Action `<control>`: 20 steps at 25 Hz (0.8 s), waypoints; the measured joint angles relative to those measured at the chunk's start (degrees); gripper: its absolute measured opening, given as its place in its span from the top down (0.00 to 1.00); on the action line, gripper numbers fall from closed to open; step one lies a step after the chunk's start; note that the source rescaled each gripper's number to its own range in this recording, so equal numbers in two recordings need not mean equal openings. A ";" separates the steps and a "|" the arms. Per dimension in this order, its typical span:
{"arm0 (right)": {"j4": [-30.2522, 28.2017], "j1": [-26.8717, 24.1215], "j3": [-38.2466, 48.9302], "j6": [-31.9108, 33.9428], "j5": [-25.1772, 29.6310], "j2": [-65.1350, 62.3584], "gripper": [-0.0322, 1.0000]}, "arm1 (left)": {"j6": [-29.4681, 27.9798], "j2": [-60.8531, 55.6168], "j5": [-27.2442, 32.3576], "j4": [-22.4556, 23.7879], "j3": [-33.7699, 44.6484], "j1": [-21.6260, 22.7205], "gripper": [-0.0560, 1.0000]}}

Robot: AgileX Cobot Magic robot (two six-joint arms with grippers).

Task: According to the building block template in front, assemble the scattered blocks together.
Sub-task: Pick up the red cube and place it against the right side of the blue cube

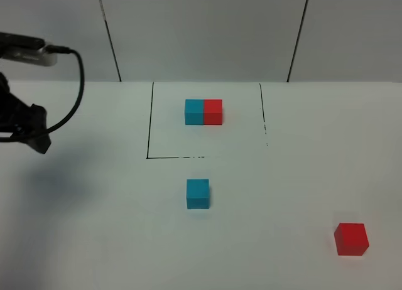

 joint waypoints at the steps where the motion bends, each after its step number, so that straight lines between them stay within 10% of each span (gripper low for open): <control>1: 0.00 0.00 0.00 0.00 0.00 0.00 0.00 | -0.16 -2.64 -1.56 -0.34 3.07 0.56 0.15; 12: 0.00 0.00 0.00 0.00 0.00 0.00 0.00 | -5.03 -35.82 -13.65 -1.11 31.97 1.07 0.22; 20: 0.00 0.00 0.00 0.00 0.00 0.00 0.00 | -7.44 -60.89 -10.68 -1.11 41.31 1.07 0.25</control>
